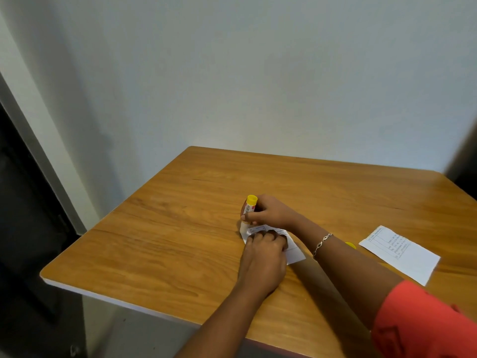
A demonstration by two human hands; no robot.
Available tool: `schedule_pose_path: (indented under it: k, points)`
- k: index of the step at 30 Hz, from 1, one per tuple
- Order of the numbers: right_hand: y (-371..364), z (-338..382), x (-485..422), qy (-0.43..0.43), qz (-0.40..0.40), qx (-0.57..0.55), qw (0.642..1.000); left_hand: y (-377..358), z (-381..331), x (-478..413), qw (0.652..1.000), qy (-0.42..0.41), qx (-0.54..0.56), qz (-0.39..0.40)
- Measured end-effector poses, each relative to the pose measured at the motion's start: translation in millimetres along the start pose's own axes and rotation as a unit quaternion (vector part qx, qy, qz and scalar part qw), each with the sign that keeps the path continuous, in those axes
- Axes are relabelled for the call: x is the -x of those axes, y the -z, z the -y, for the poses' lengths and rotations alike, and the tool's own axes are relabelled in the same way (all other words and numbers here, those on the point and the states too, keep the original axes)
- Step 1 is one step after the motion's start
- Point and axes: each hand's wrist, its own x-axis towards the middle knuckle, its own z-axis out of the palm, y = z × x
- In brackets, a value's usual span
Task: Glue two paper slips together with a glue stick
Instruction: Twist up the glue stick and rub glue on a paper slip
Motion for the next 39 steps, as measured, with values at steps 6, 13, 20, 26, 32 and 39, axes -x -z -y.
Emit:
schedule_pose_path:
  k: [6,13,20,26,32,39]
  points:
    - [9.6,-9.5,3.5,-0.021,-0.013,-0.007,1.000,-1.7,0.1,-0.4,1.000,-0.006,-0.001,-0.010]
    - [23.3,-21.8,10.9,-0.035,-0.037,-0.013,0.999,0.0,-0.9,-0.3,1.000,-0.008,0.017,-0.002]
    - [35.8,-32.5,18.8,-0.048,-0.064,-0.001,0.997,1.3,-0.8,-0.7,1.000,0.001,0.020,0.006]
    - [46.5,-42.6,26.9,-0.067,-0.087,0.006,0.994,1.6,-0.5,0.1,1.000,0.004,0.023,0.005]
    - [50.3,-44.6,32.5,-0.070,-0.122,-0.012,0.990,2.2,-1.2,-0.6,0.999,0.008,0.031,0.016]
    - [45.3,-41.6,34.7,-0.058,-0.131,-0.018,0.990,3.1,-1.5,-0.2,0.999,0.012,0.029,0.019]
